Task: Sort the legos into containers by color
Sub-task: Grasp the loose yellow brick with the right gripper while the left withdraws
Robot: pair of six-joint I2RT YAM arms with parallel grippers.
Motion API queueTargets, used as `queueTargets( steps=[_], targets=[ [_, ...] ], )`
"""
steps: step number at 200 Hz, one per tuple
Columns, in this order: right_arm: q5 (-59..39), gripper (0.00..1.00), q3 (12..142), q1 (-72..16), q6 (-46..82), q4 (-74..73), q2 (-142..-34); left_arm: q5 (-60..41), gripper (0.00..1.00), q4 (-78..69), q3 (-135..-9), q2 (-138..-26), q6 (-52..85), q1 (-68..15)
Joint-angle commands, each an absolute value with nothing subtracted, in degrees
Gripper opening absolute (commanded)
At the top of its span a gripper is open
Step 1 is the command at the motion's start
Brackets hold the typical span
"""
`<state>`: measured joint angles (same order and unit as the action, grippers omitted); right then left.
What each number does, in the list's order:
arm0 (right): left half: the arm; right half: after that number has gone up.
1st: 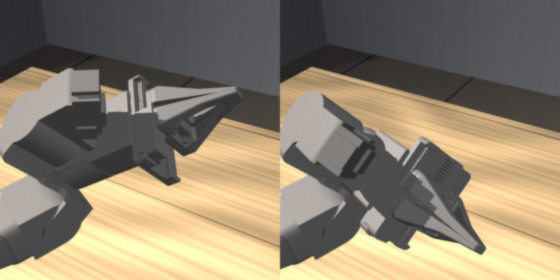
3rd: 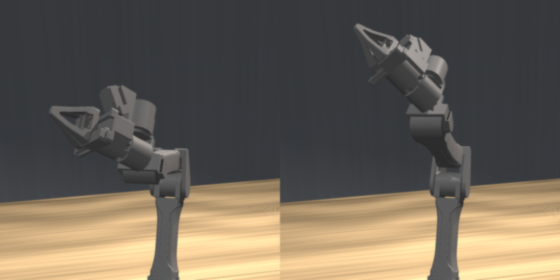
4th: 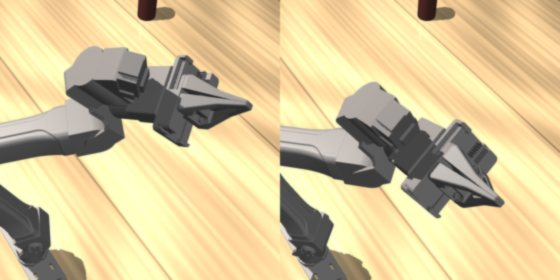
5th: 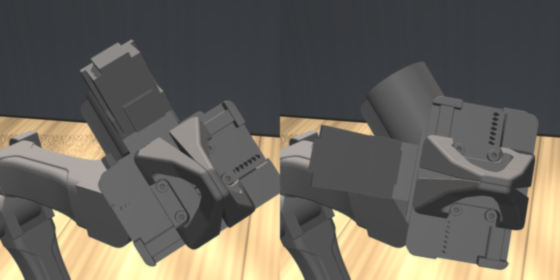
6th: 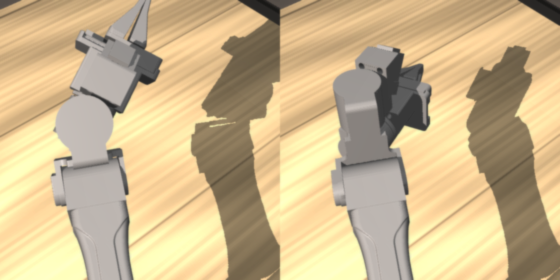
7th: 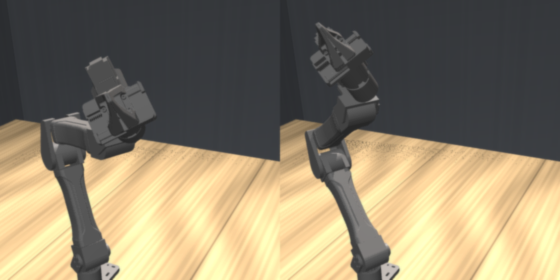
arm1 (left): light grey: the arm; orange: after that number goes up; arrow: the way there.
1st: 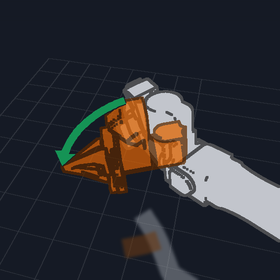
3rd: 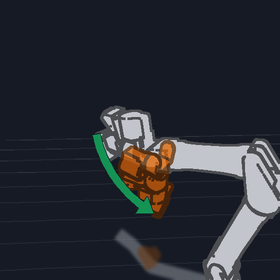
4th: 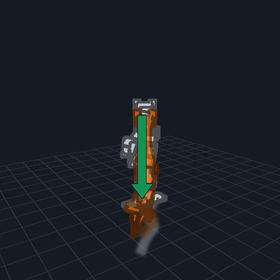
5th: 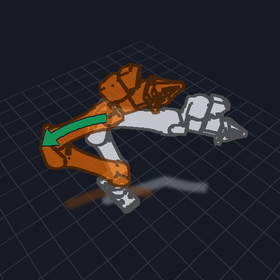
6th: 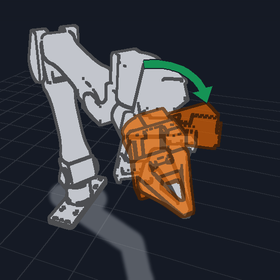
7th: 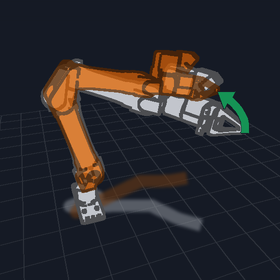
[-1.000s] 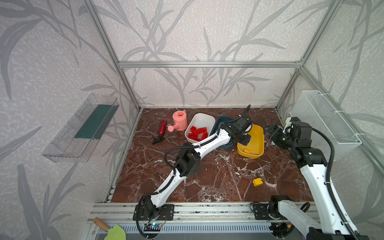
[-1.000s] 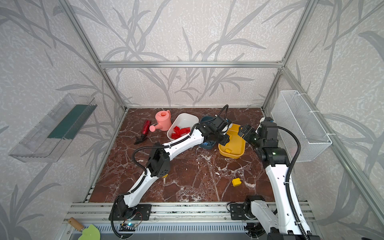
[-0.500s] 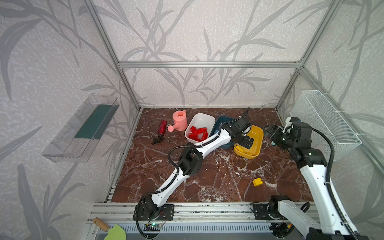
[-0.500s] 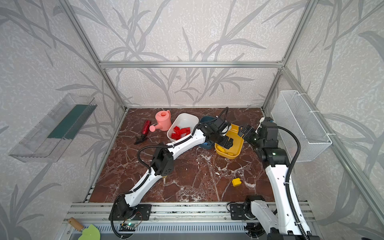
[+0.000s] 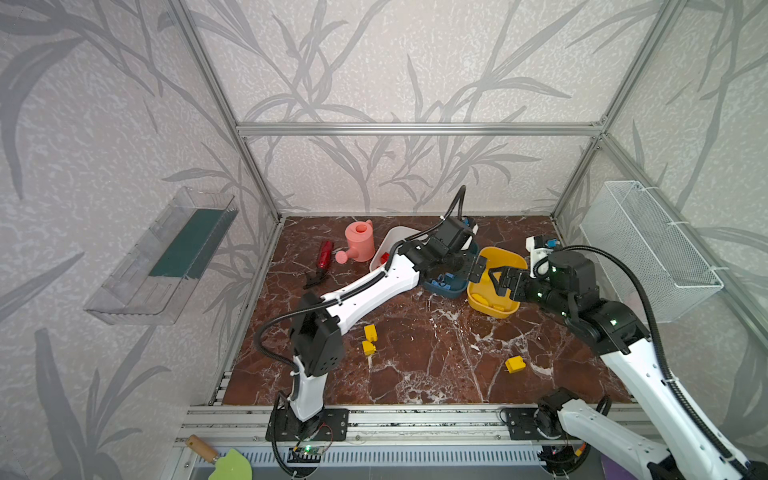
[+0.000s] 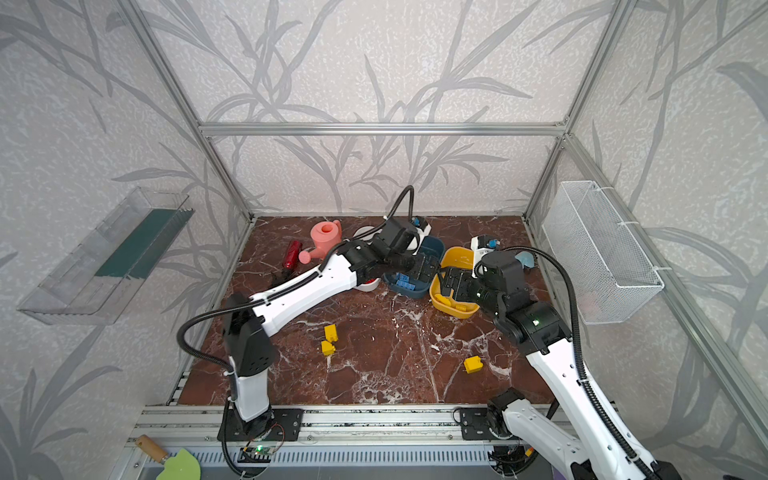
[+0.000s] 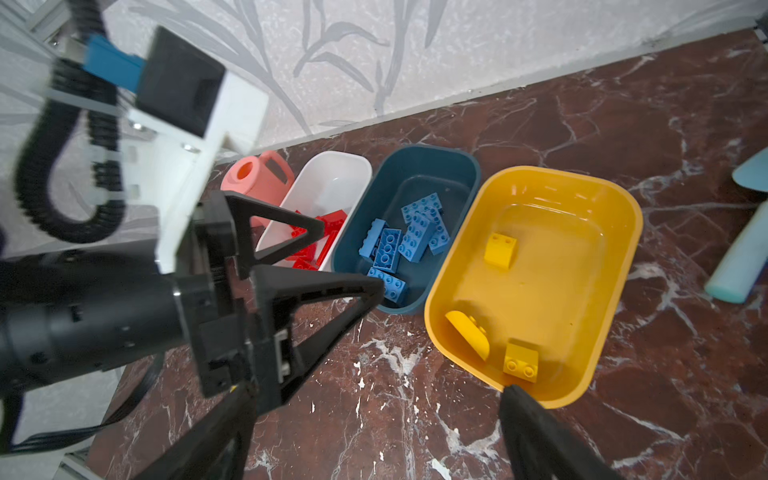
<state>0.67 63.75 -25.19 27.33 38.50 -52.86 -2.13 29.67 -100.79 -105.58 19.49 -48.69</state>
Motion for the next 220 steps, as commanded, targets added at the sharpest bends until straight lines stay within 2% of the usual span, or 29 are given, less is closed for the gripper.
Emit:
queueTargets(
  steps=[1, 53, 91, 113, 155, 220],
  targets=[
    [6.4, 0.91, 63.92, -28.6, 26.2, 45.51, -55.37, 6.06, 0.99, 27.37, -91.97, -97.48, 23.43, -47.88],
    [11.33, 0.91, 55.26, -31.55, 30.04, 58.48, -55.12, 11.62, 0.99, 26.28, -70.84, -81.2, 28.23, -47.69],
    [11.84, 0.93, 46.24, -31.72, 39.48, 62.62, -50.78, 12.0, 0.99, 25.39, -60.77, -74.82, 30.65, -47.64],
    [15.84, 0.94, 46.57, -34.19, 44.86, 65.39, -51.23, 11.72, 0.99, 24.3, -56.36, -73.1, 31.92, -47.64],
    [12.9, 0.95, 37.64, -34.18, 53.52, 61.15, -50.03, 10.22, 0.99, 22.46, -51.1, -72.88, 33.28, -47.65],
    [6.35, 0.93, 30.87, -33.85, 54.27, 47.1, -55.35, 9.75, 0.99, 22.01, -48.55, -73.29, 33.37, -47.64]
  ],
)
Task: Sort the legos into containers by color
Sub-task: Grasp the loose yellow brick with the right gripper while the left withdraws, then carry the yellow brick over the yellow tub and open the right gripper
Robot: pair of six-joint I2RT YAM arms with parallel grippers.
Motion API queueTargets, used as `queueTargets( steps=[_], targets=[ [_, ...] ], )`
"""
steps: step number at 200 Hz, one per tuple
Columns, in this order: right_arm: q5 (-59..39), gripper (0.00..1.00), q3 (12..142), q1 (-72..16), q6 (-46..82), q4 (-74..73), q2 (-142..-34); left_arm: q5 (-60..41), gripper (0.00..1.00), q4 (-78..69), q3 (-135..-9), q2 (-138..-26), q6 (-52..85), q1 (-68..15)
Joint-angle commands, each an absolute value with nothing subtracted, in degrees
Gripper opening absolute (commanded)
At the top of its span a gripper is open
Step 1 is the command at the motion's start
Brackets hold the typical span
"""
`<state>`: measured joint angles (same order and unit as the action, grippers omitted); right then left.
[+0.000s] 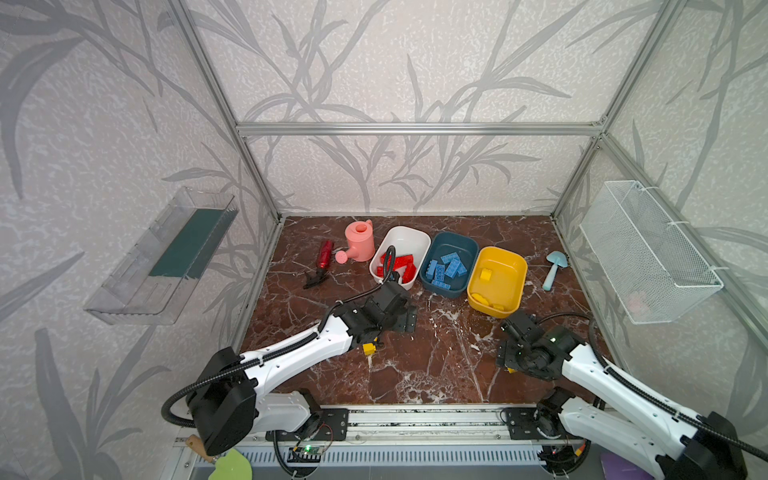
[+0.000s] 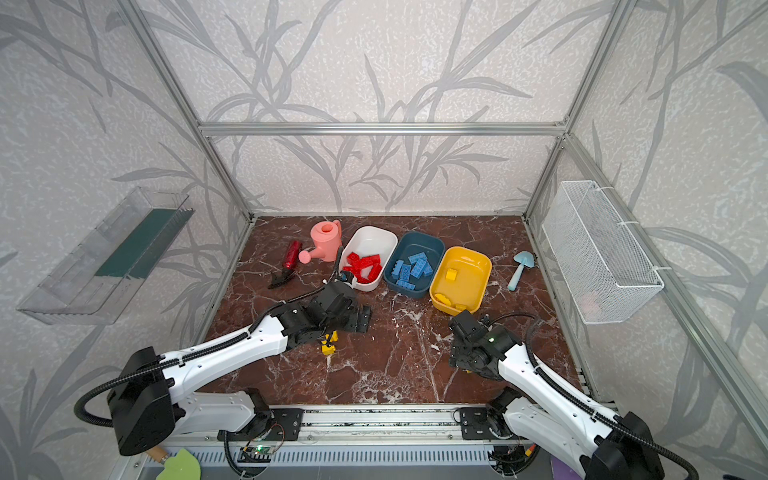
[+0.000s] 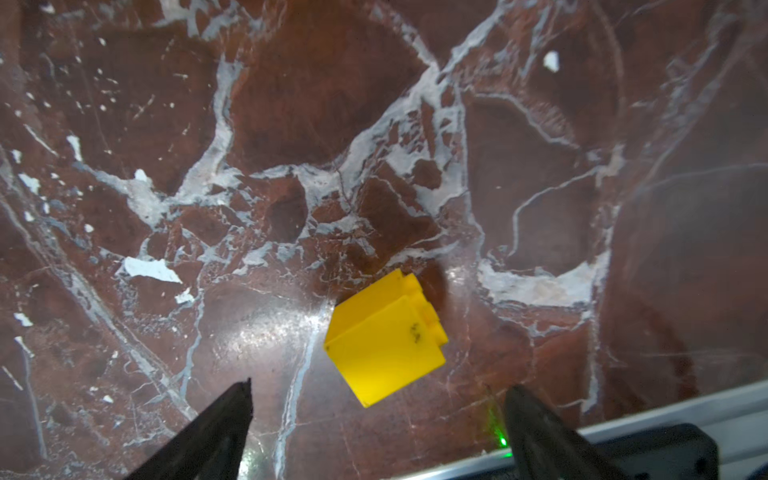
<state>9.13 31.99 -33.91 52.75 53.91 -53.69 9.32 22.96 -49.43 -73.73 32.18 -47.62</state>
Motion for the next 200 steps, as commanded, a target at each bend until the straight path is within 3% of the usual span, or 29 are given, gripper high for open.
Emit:
queueTargets(
  steps=[1, 106, 148, 177, 200],
  targets=[
    [6.29, 0.93, 30.81, -33.85, 54.25, 46.84, -55.45, 9.8, 0.99, 21.99, -48.53, -73.3, 33.39, -47.64],
    [3.37, 0.74, 33.01, -30.85, 47.08, 38.62, -65.35, 11.77, 0.99, 24.61, -47.24, -71.38, 33.5, -47.6],
    [3.25, 0.58, 33.85, -30.85, 45.0, 41.15, -69.08, 12.04, 0.99, 24.87, -47.17, -71.53, 33.84, -47.55],
    [3.31, 0.37, 33.67, -30.85, 44.15, 40.68, -68.93, 12.73, 0.99, 25.82, -47.43, -70.58, 33.79, -47.55],
    [4.02, 0.32, 35.54, -30.84, 43.04, 42.11, -68.61, 13.66, 0.99, 26.96, -47.5, -69.19, 33.81, -47.61]
  ],
)
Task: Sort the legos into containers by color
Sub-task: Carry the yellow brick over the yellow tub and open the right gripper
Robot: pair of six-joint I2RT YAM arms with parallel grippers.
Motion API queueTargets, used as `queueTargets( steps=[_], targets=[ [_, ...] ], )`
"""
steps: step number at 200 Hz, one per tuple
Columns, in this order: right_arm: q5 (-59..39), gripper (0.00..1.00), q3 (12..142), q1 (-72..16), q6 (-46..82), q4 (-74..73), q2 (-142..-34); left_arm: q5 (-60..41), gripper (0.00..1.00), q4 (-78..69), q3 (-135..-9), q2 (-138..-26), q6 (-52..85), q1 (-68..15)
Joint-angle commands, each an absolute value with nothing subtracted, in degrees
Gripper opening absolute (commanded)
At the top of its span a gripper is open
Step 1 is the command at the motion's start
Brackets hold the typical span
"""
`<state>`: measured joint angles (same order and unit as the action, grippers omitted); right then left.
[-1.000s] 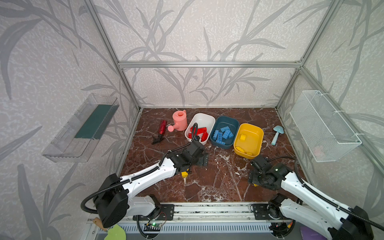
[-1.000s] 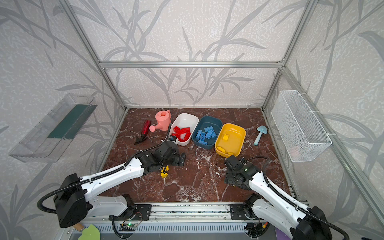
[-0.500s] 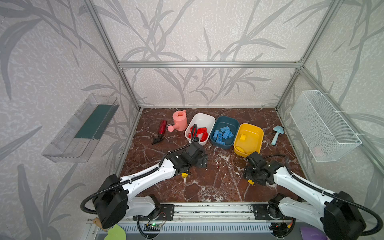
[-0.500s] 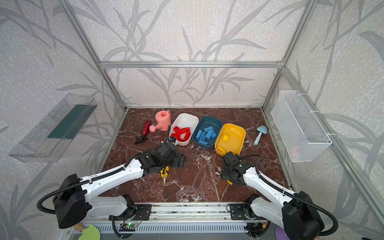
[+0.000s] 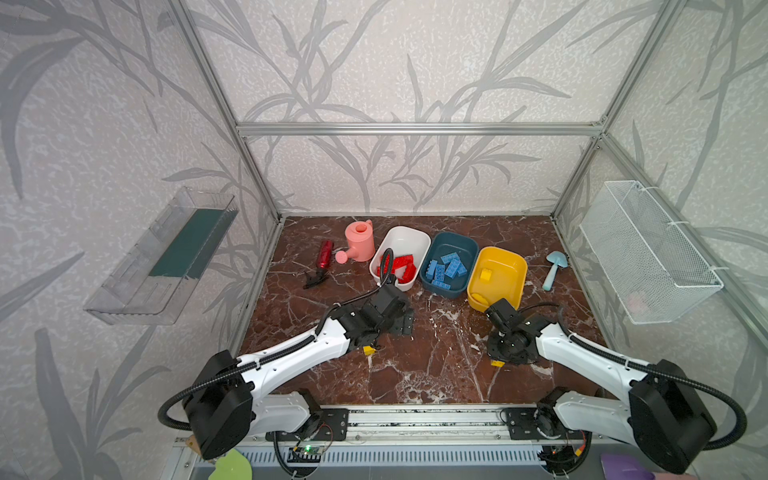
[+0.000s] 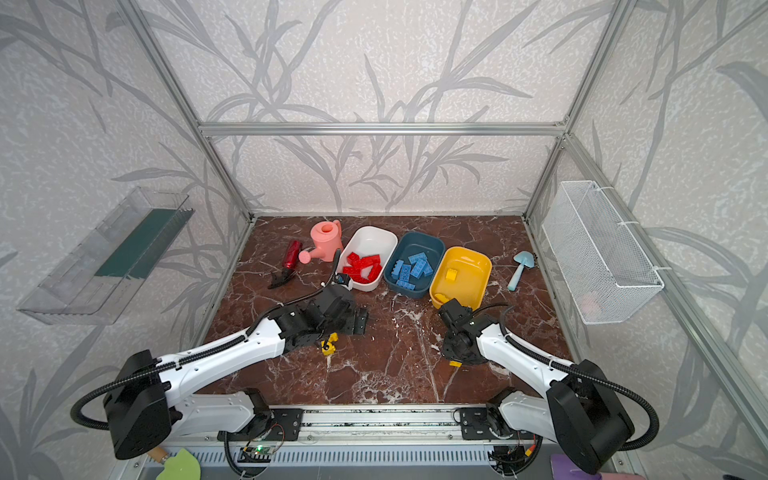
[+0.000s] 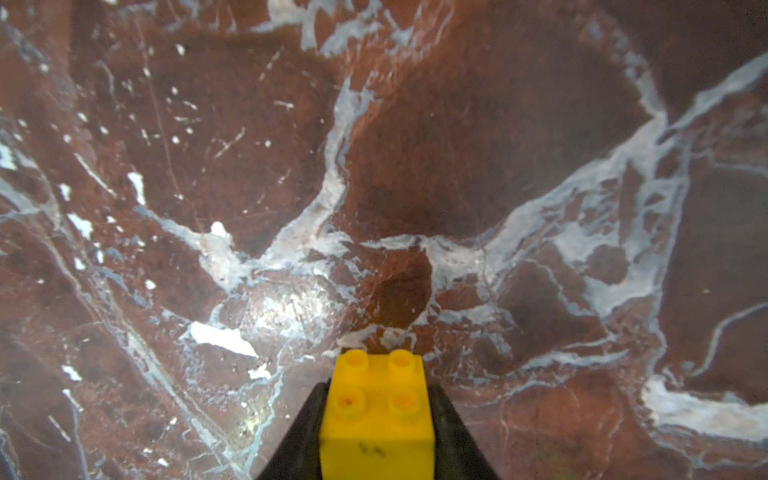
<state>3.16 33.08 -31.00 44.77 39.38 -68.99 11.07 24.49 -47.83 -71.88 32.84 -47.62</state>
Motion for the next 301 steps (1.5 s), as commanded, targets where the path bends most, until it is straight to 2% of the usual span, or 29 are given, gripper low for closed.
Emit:
queueTargets(
  steps=[1, 47, 74, 135, 160, 211, 237, 255, 301],
  targets=[
    [4.03, 0.31, 35.61, -30.85, 42.97, 42.24, -68.58, 13.69, 0.99, 27.01, -47.44, -69.14, 33.78, -47.54],
    [7.26, 0.31, 43.95, -30.7, 38.4, 45.38, -66.21, 16.3, 0.99, 30.18, -46.67, -65.43, 34.36, -47.29],
    [6.51, 0.31, 50.68, -27.49, 33.56, 44.99, -66.15, 17.26, 0.99, 32.22, -45.69, -62.5, 34.76, -47.11],
    [0.74, 0.31, 61.11, -15.22, 29.48, 38.59, -76.72, 18.7, 0.99, 37.0, -42.95, -59.09, 37.19, -46.85],
    [-1.2, 0.32, 64.01, -12.87, 29.44, 35.49, -82.46, 20.15, 0.99, 37.47, -40.8, -57.73, 38.54, -46.85],
    [-4.69, 0.44, 68.51, -9.23, 29.17, 35.24, -90.11, 21.11, 0.99, 39.7, -39.23, -61.1, 39.96, -44.75],
    [-4.91, 0.63, 69.29, -8.54, 28.84, 35.45, -90.45, 19.15, 0.99, 38.2, -38.84, -63.71, 40.61, -43.23],
    [-4.75, 0.71, 69.26, -8.44, 28.41, 35.44, -89.31, 17.76, 0.99, 36.69, -39.36, -65.21, 40.37, -42.44],
    [-5.55, 0.76, 67.66, -8.48, 28.27, 35.29, -83.79, 15.31, 0.89, 34.39, -42.05, -71.32, 39.7, -41.22]
  ],
)
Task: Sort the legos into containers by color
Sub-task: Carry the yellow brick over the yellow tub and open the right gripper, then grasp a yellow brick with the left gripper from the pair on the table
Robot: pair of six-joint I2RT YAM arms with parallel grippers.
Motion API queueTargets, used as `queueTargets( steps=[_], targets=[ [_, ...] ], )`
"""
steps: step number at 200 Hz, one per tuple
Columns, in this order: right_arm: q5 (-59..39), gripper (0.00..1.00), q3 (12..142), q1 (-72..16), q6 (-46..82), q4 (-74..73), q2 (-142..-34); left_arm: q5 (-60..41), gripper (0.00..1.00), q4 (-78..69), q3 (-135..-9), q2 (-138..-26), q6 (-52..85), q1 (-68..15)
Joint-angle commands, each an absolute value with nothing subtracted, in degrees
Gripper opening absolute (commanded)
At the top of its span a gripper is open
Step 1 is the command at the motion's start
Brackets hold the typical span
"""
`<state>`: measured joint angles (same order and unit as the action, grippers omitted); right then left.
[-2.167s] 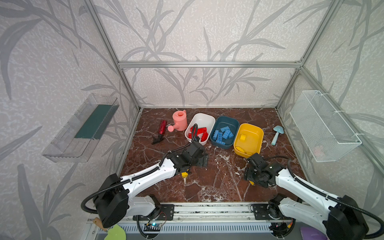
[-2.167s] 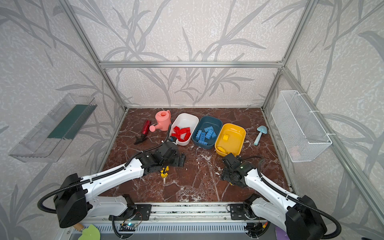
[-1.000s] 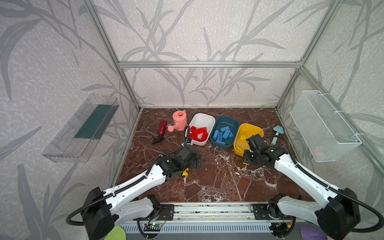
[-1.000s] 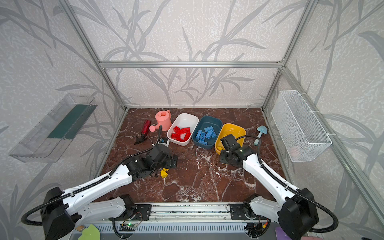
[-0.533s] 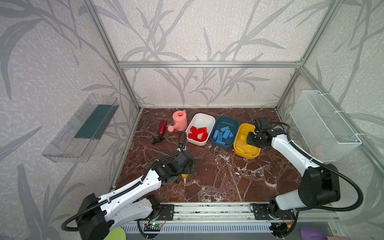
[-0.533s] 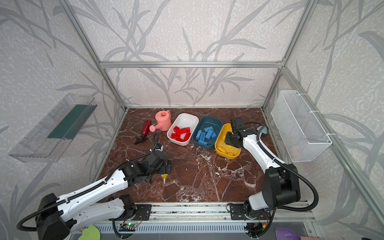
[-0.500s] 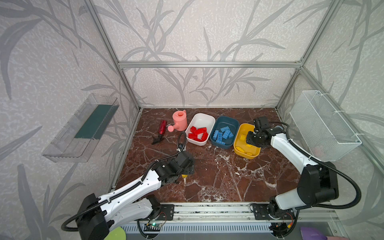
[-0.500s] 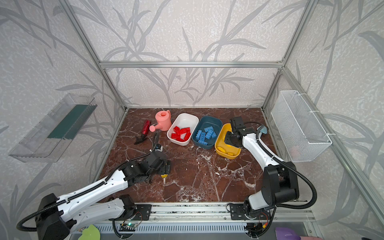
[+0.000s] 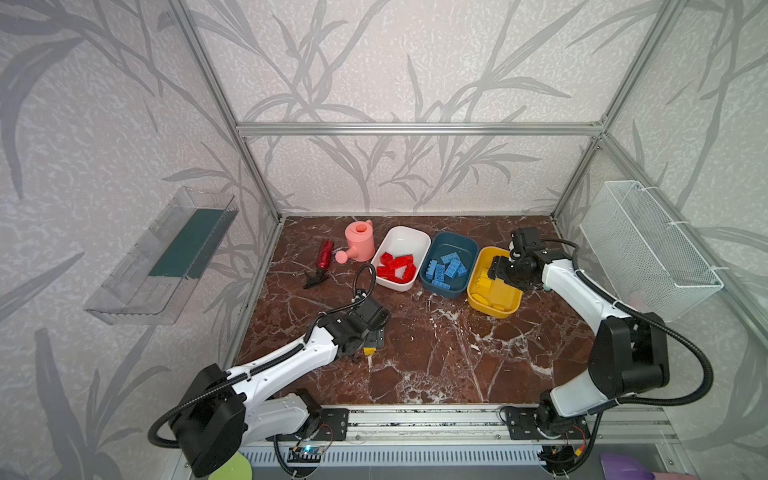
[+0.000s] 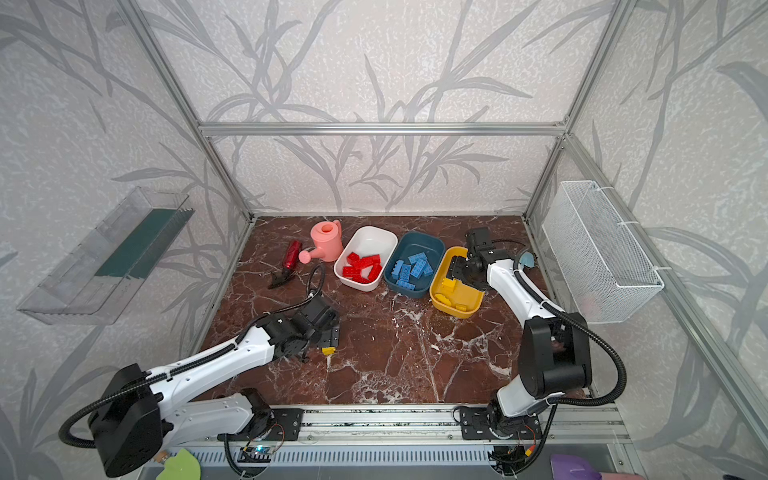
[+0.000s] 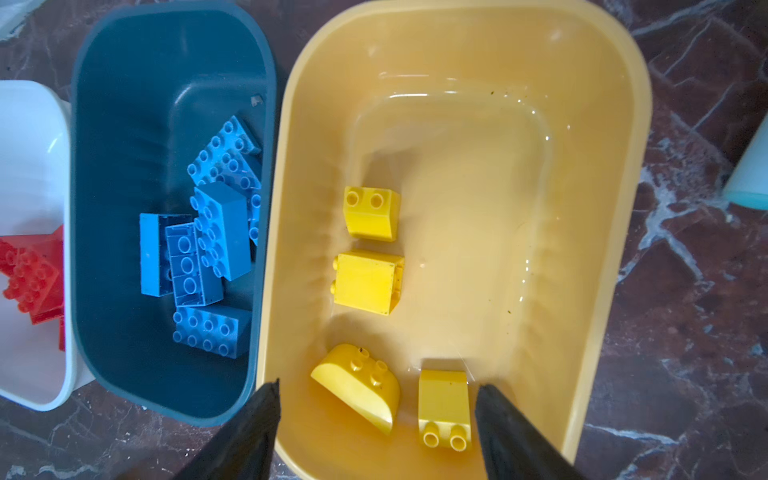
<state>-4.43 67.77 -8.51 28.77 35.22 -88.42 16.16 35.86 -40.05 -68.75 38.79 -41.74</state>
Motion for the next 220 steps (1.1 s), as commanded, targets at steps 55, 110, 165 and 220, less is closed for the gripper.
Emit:
queueTargets(
  steps=[55, 110, 165, 220],
  targets=[
    [-5.43, 0.76, 62.63, -11.71, 29.23, 34.09, -77.4, 10.73, 0.75, 32.63, -46.25, -82.93, 40.15, -40.44],
    [-4.92, 0.76, 61.28, -12.4, 28.22, 35.13, -74.21, 8.17, 0.42, 32.26, -50.56, -91.01, 40.17, -39.73],
    [-5.6, 0.76, 60.77, -12.39, 27.63, 35.82, -71.55, 7.67, 0.29, 32.42, -53.73, -89.98, 39.42, -39.72],
    [-8.93, 0.76, 52.6, -12.4, 27.64, 32.9, -65.13, 3.26, 0.29, 33.61, -67.17, -90.95, 36.83, -39.98]
  ],
)
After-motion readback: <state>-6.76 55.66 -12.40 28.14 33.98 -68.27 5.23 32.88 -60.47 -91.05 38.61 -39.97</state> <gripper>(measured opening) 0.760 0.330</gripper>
